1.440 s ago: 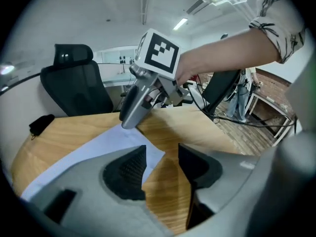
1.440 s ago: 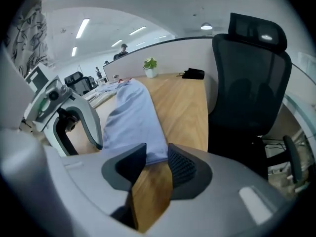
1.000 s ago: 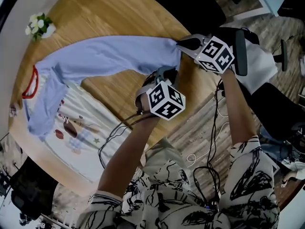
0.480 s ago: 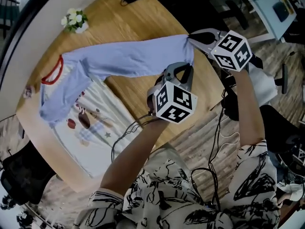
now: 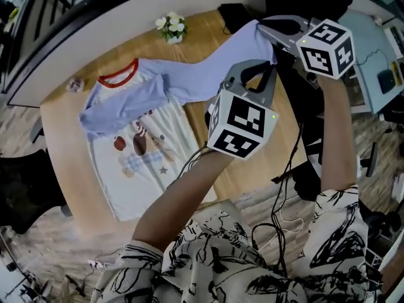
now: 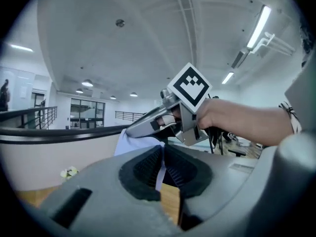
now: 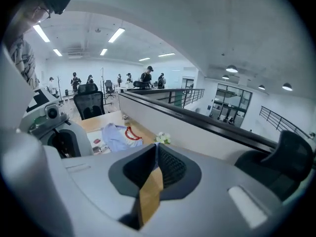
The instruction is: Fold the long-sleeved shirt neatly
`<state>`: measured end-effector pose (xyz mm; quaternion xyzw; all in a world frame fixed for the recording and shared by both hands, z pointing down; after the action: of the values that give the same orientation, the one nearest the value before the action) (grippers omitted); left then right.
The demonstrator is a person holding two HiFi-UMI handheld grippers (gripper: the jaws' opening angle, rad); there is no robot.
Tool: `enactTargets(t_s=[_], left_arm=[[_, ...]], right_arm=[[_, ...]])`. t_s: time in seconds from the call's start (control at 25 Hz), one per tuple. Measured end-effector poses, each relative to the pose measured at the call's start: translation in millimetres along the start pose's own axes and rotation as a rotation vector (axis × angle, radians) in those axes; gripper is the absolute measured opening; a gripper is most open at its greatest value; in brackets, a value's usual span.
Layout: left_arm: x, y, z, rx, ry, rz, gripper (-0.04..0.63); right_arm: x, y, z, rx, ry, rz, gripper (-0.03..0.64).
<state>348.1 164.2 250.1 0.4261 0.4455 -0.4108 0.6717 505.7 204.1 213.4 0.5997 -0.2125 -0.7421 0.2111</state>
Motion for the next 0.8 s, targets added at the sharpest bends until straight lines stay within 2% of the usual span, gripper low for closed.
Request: enactTargets(t_s=[0.2, 0.32, 0.44, 0.8], left_arm=[[22.9, -54.4, 32.9, 0.102, -0.034, -0.077, 0.026], [26.6, -97.6, 61.7, 0.202, -0.063, -0.112, 0.026], [25.1, -144.7, 97.0, 0.306, -0.082, -0.127, 0.028], [3.6, -275.6, 168.5, 0.501, -0.152, -0.161, 0.027]], right_arm=[[72.0, 38.5, 23.6, 0.088, -0.068, 0.011, 0.029], [111.8, 72.6, 45.5, 0.121, -0.103, 0.025, 0.029], [150.8, 117.0, 73.5, 0.162, -0.119, 0.037, 0.029], [237.2, 232.8, 178.5, 0.327, -0.214, 0.027, 0.029]])
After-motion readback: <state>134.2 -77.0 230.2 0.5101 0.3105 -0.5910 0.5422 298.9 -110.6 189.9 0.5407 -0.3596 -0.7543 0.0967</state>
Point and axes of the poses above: the fingertips, and each gripper's own axes: y forward along the fingers, z to its left, x out of its top, the point moved 10 cm from there along -y, backward along the fingers, and after that the axes turned 9 degrees about -y, right-handed, at the moved point
